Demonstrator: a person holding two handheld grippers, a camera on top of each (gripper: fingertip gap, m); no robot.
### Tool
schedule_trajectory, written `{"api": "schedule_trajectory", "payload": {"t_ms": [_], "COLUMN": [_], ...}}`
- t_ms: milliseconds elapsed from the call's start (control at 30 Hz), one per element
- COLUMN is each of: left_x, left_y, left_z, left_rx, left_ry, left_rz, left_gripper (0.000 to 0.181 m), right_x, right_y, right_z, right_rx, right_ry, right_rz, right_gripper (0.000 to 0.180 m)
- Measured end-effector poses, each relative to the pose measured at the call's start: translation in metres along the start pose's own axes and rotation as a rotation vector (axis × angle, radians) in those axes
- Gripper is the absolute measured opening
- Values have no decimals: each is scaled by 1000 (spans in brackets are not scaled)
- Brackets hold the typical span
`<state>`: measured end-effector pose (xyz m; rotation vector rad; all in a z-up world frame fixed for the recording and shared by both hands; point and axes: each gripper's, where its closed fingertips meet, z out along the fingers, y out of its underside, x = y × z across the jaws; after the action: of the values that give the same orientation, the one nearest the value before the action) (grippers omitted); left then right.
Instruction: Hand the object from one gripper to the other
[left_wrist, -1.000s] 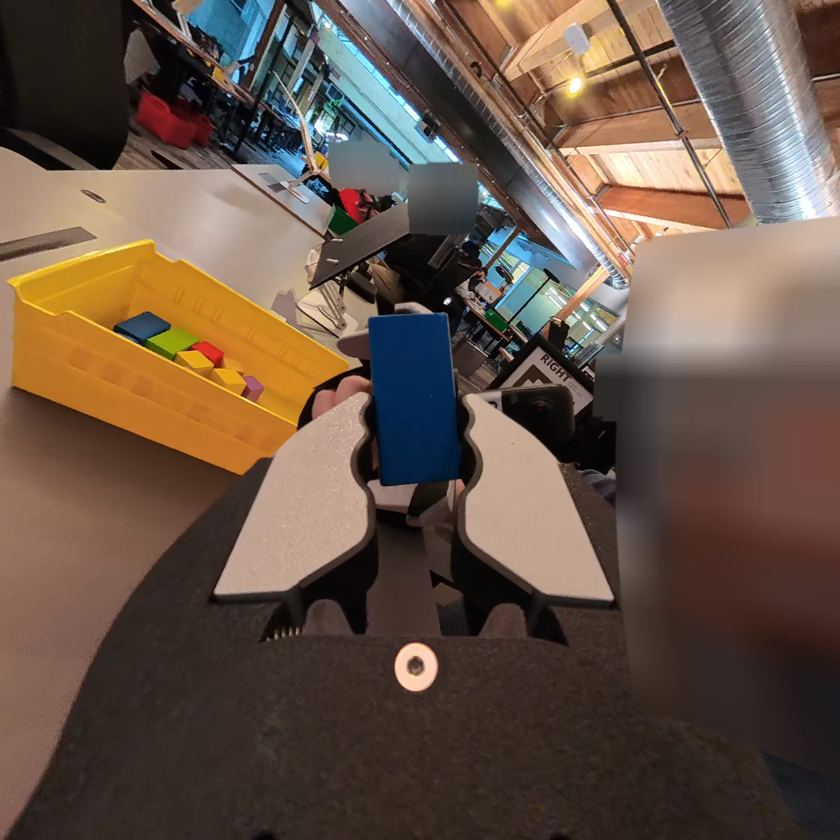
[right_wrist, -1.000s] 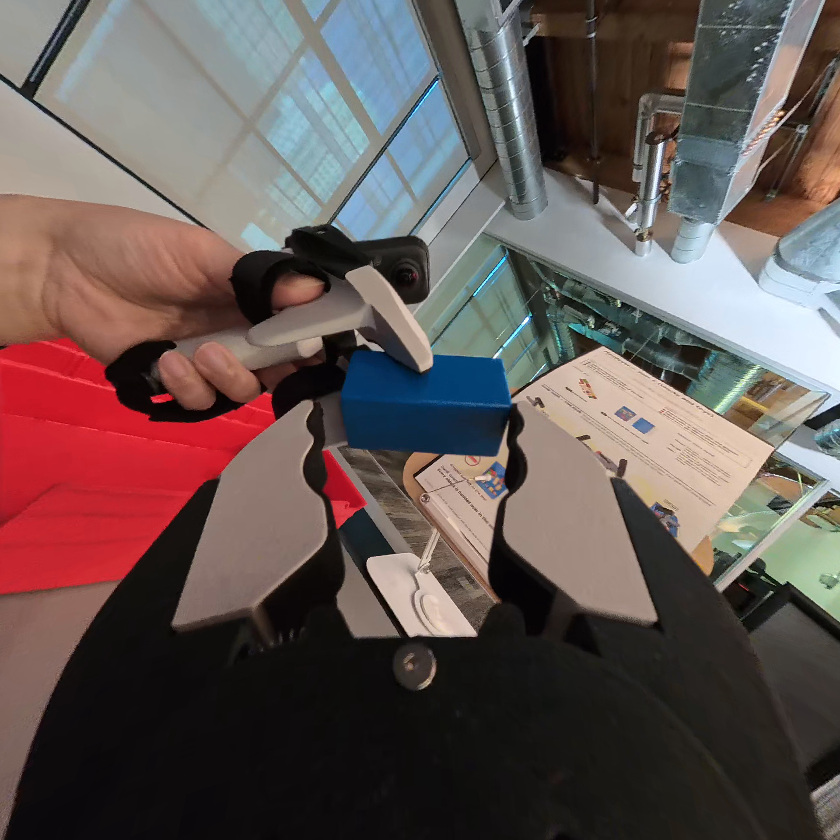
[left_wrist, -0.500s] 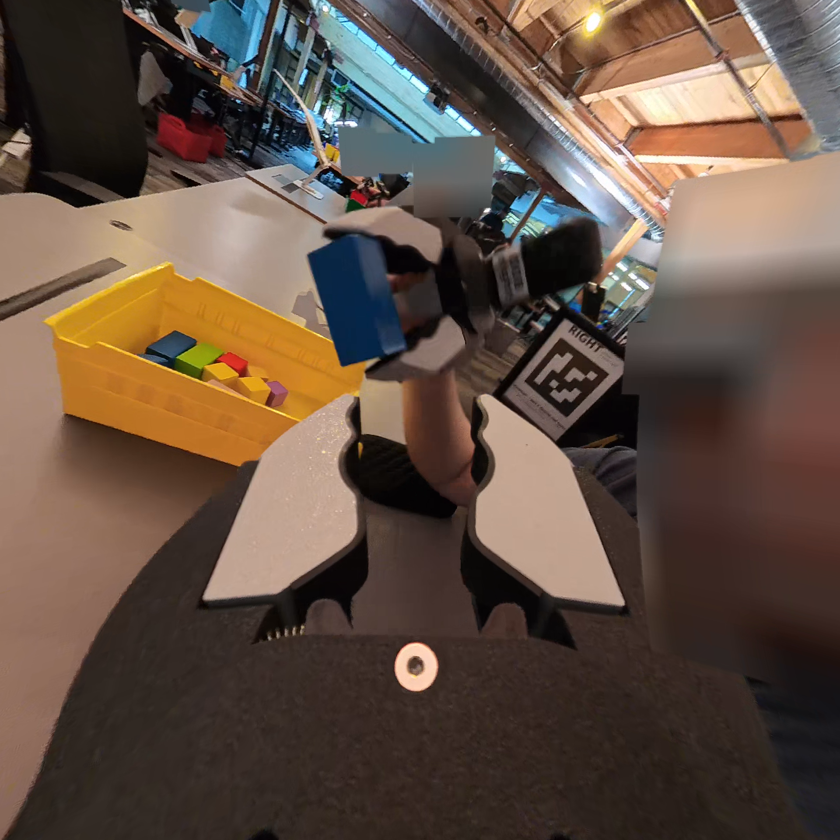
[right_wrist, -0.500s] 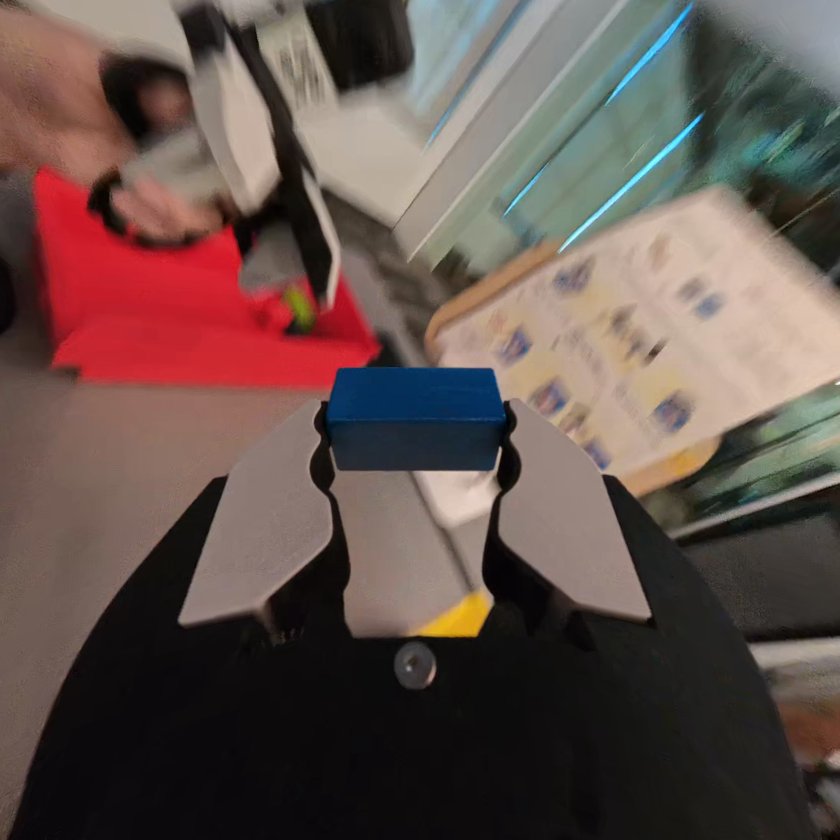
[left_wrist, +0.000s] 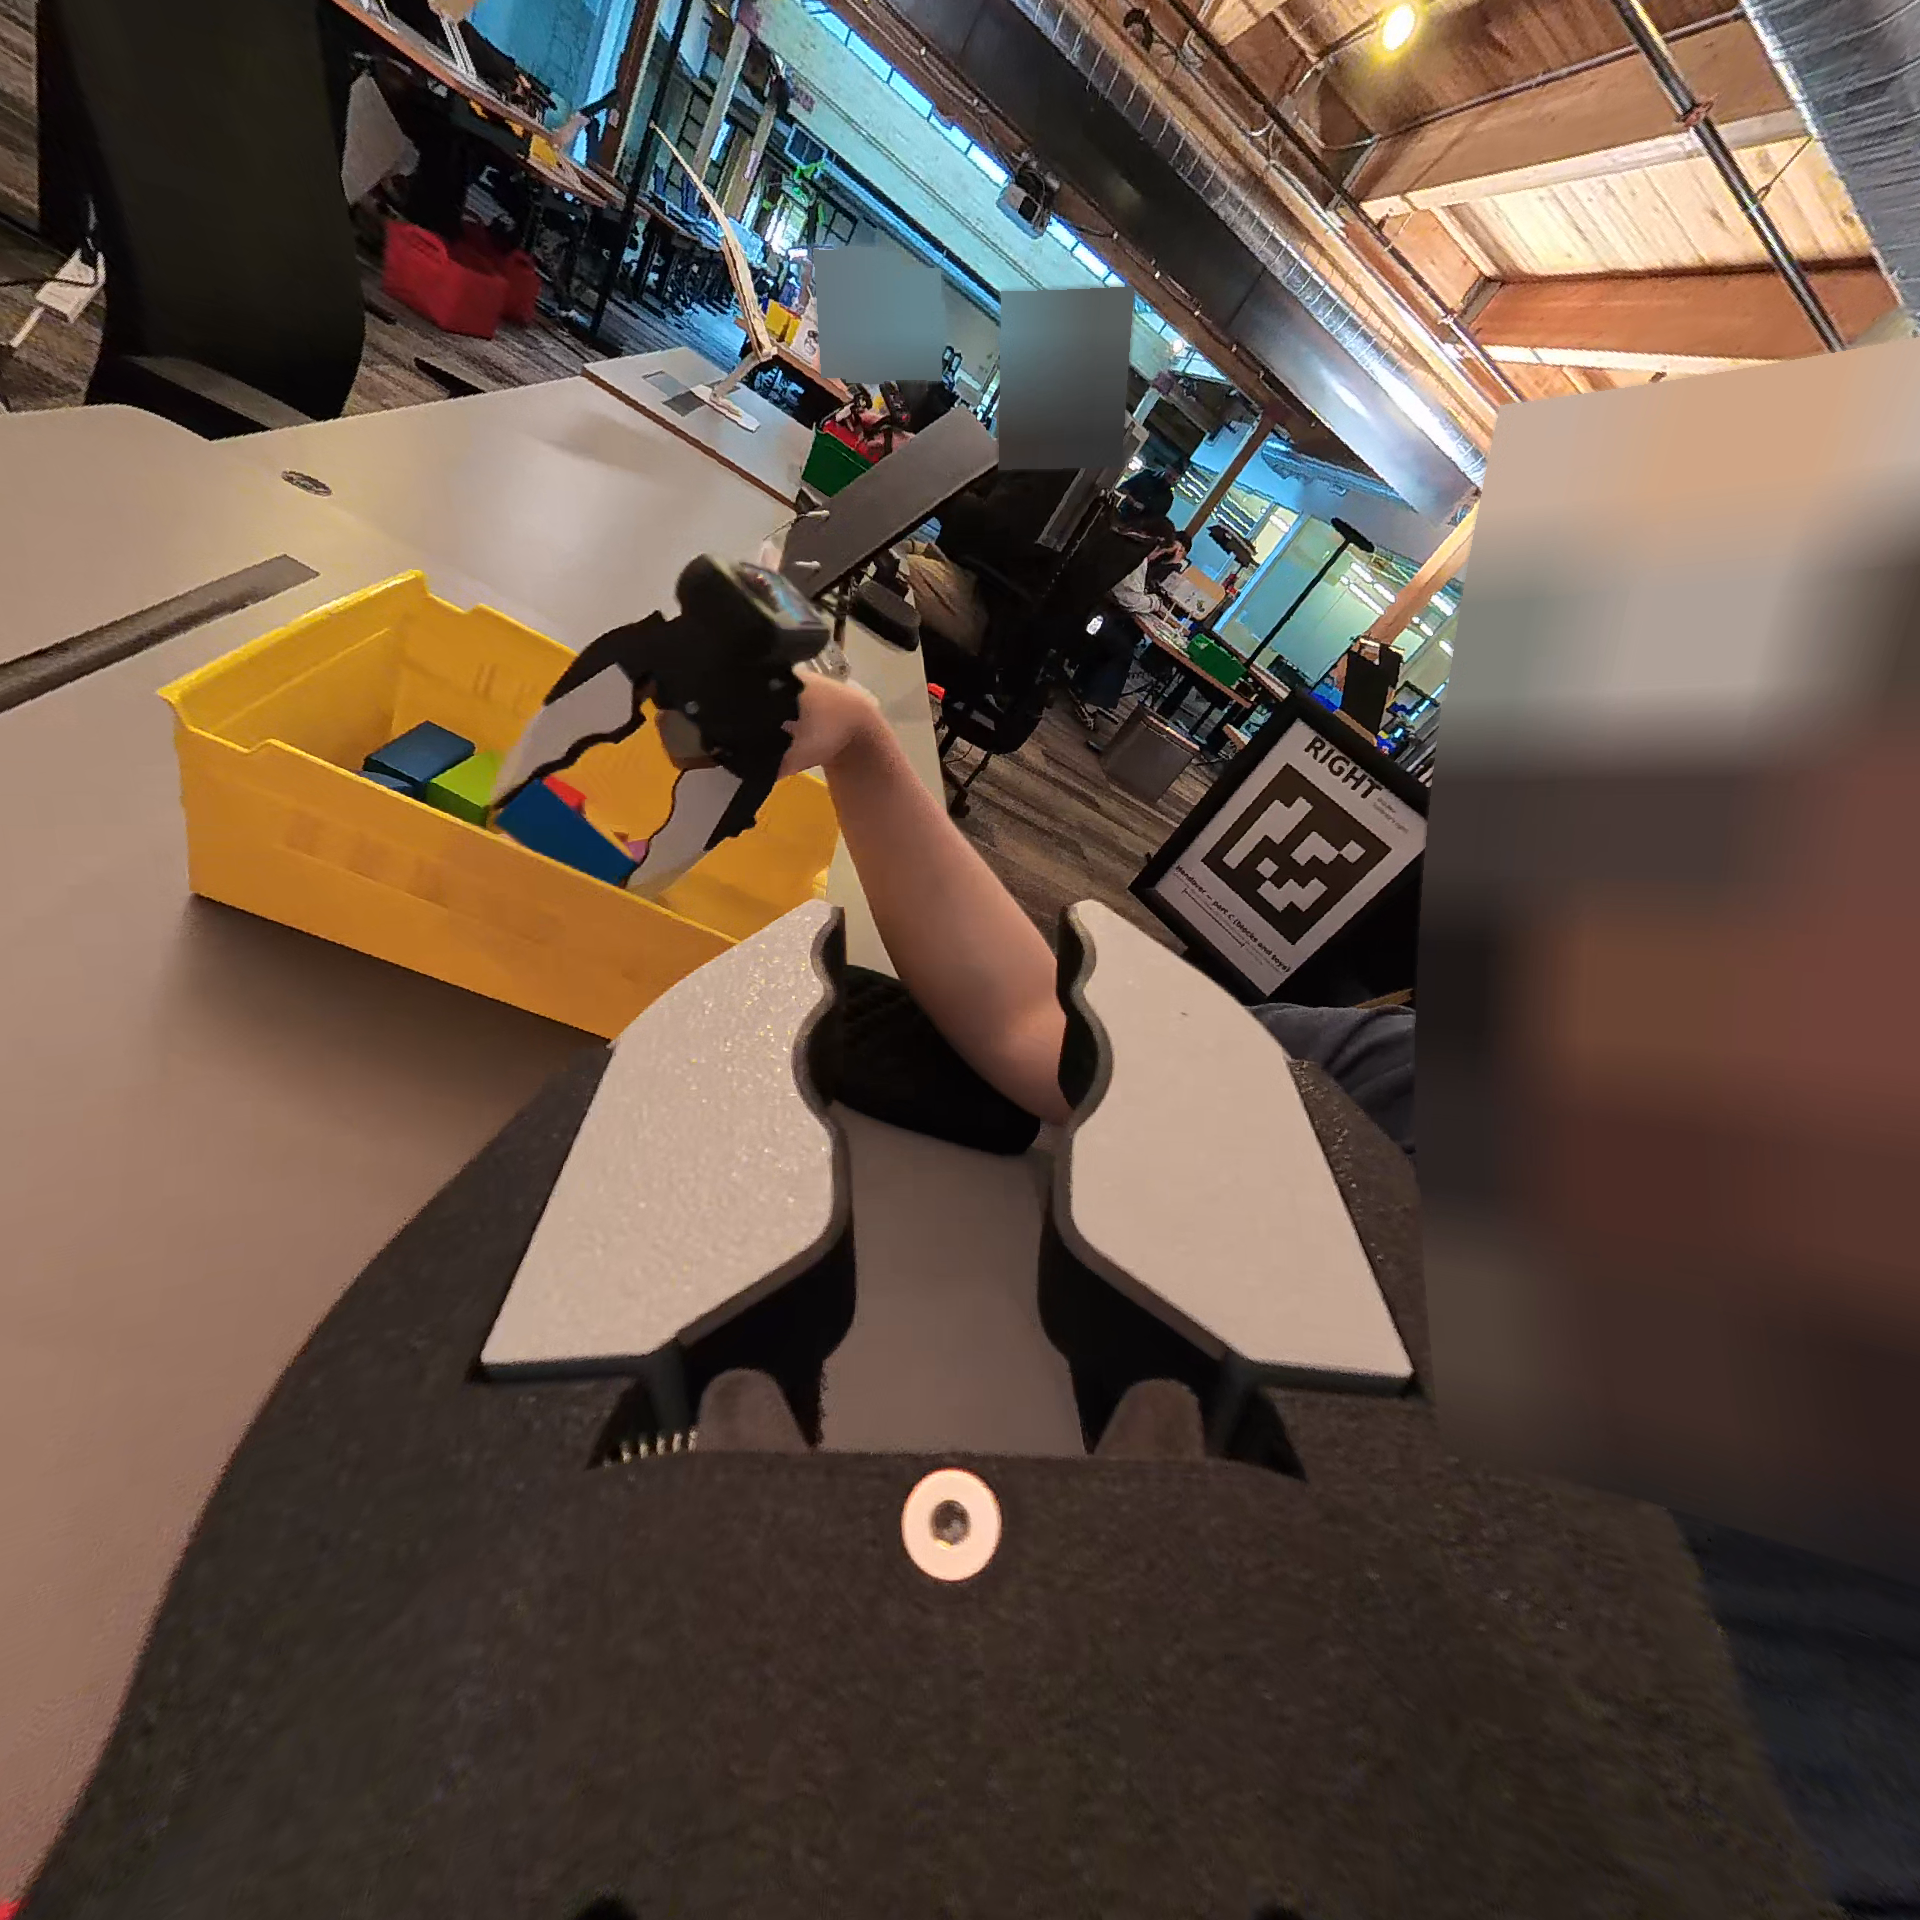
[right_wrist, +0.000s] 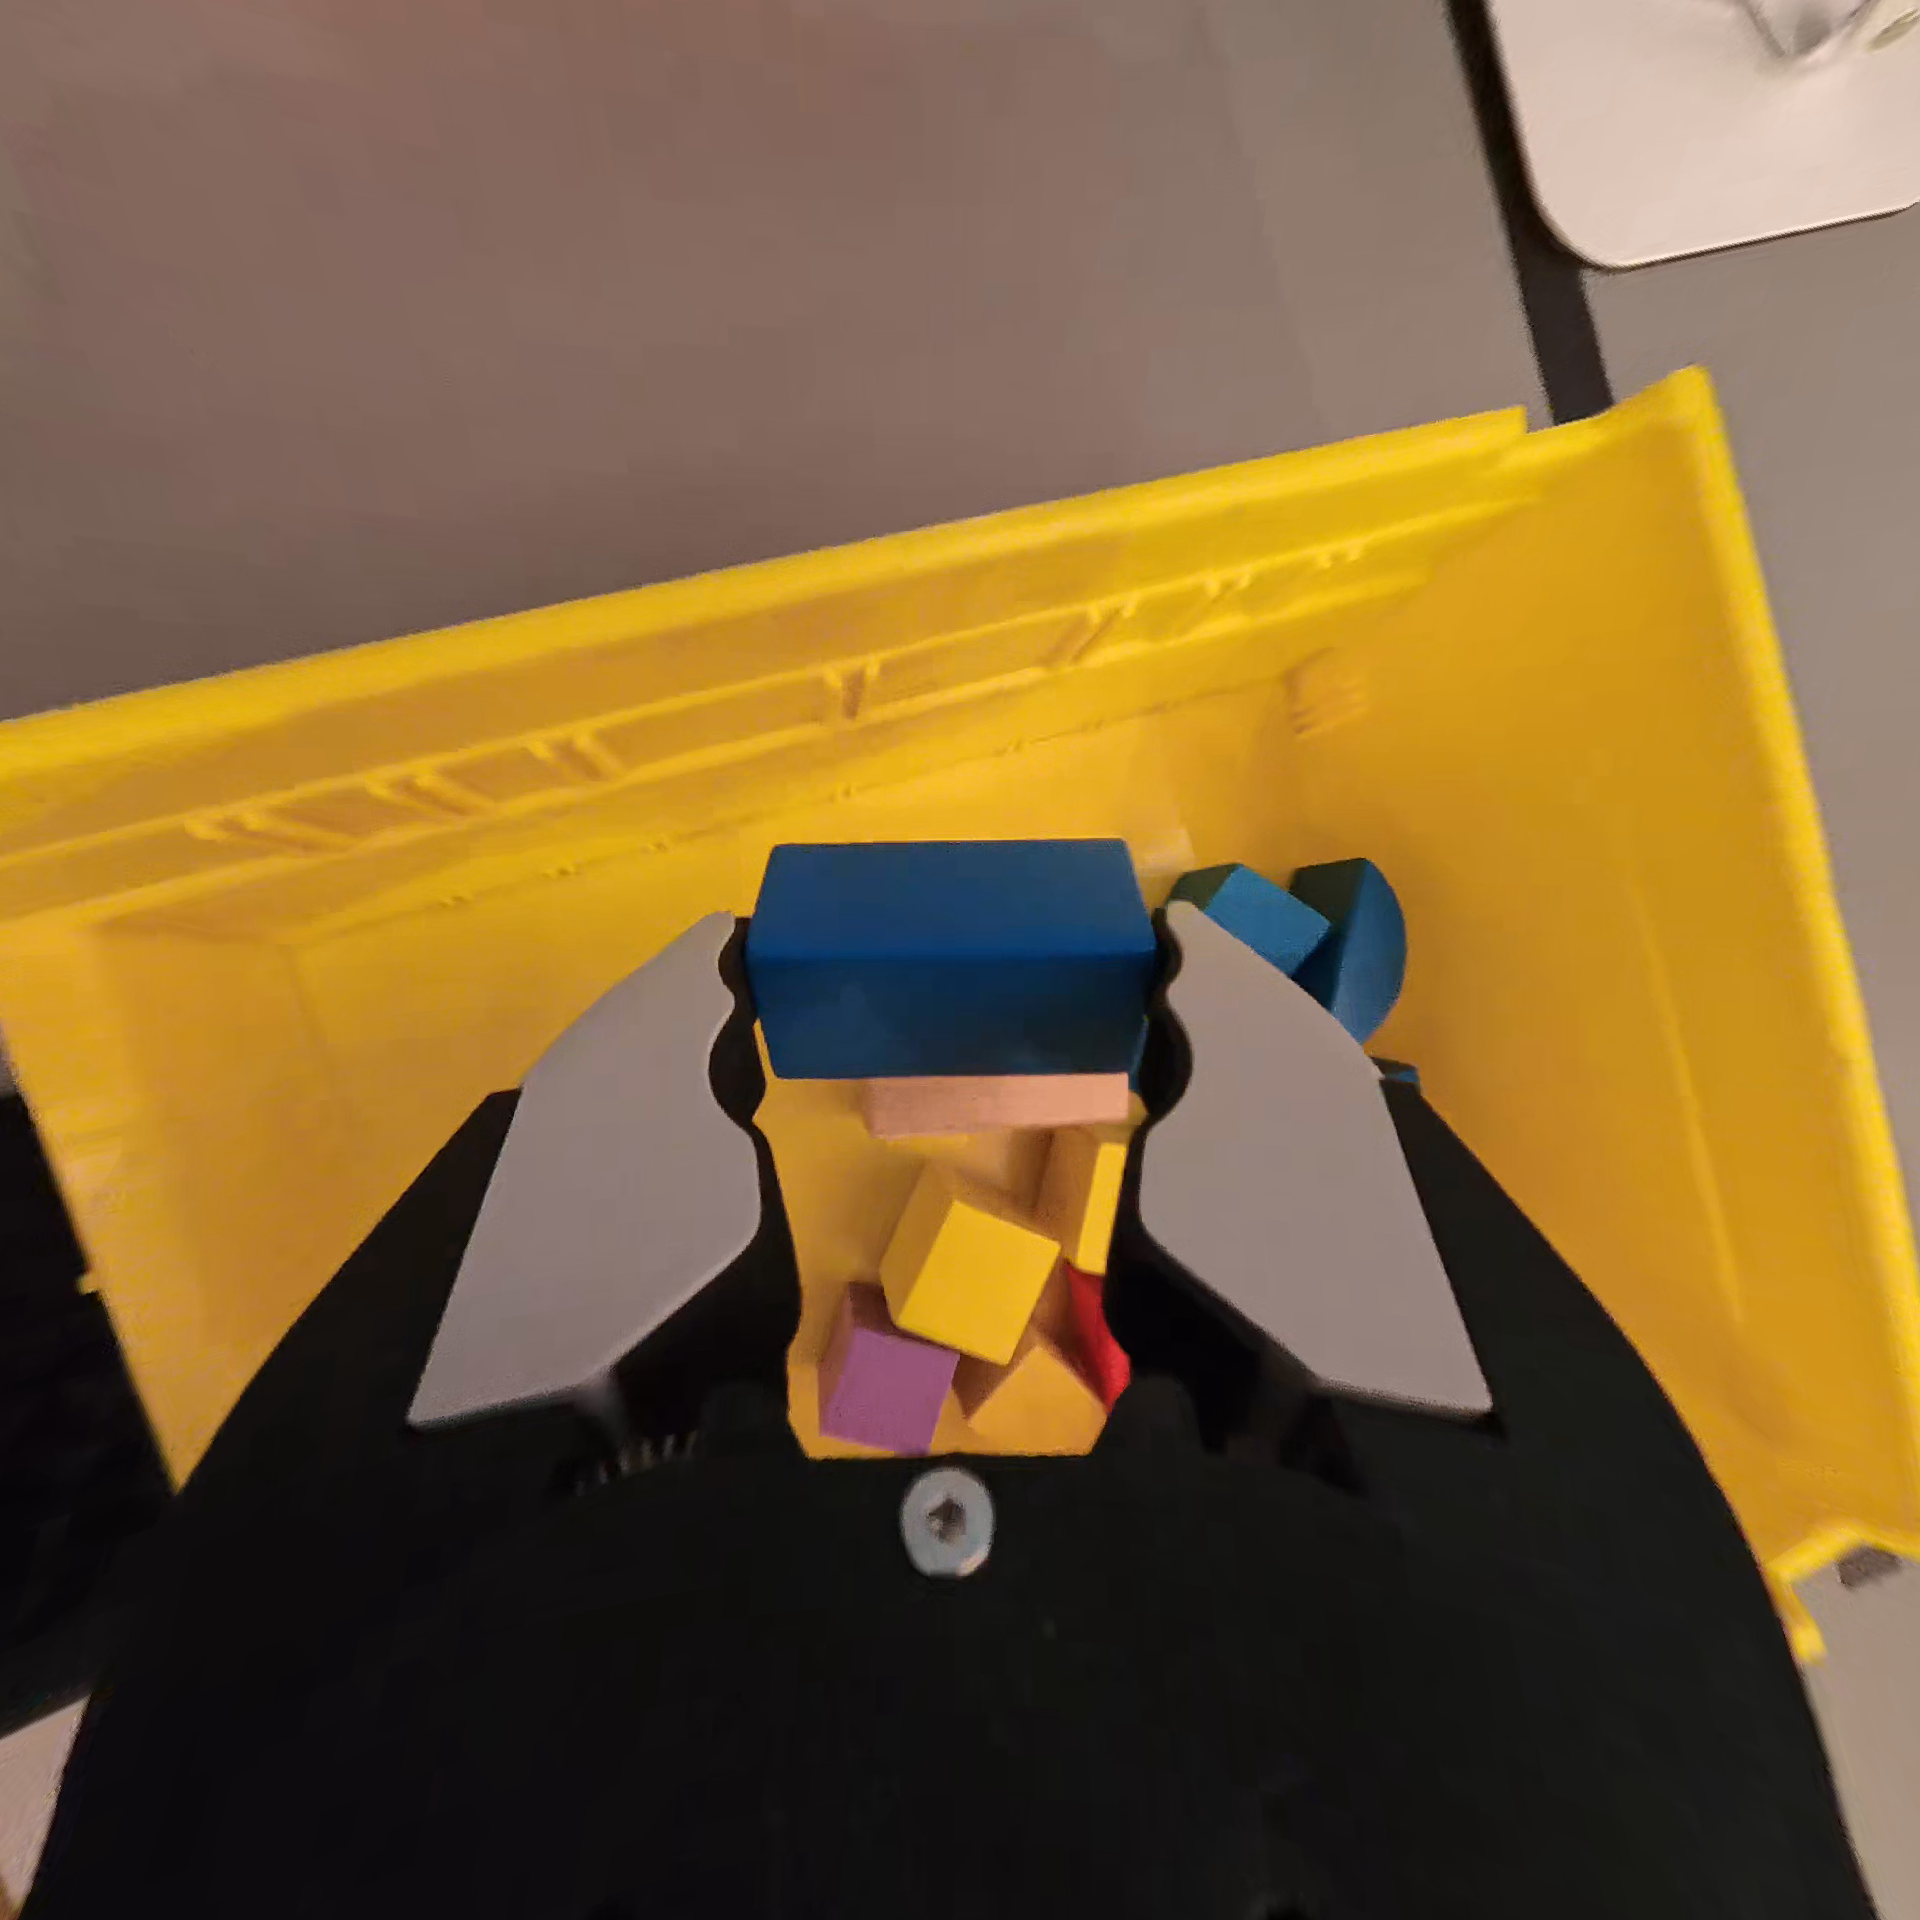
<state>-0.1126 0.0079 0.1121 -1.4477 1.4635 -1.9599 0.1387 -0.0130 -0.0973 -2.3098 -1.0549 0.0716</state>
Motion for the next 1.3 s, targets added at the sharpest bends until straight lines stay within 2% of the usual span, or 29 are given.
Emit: {"api": "schedule_trajectory", "payload": {"t_ms": [200, 433, 933, 1300], "left_x": [1, 4, 2, -4], "left_y": [3, 1, 2, 3], "left_z": [2, 0, 1, 5], "left_rx": [-21, -15, -29, -35], "left_ry": [11, 14, 20, 27], "left_rz": [-13, -13, -35, -59], "left_gripper": [37, 36, 36, 36], "right_x": [1, 1, 1, 7], "right_y": [15, 26, 41, 44], "right_z": [30, 43, 40, 47], "right_rx": [-79, -179, -367, -348], "right_ry": [-51, -74, -129, -126], "right_rz": [-4, 5, 56, 81], "right_gripper": [73, 73, 73, 73]}}
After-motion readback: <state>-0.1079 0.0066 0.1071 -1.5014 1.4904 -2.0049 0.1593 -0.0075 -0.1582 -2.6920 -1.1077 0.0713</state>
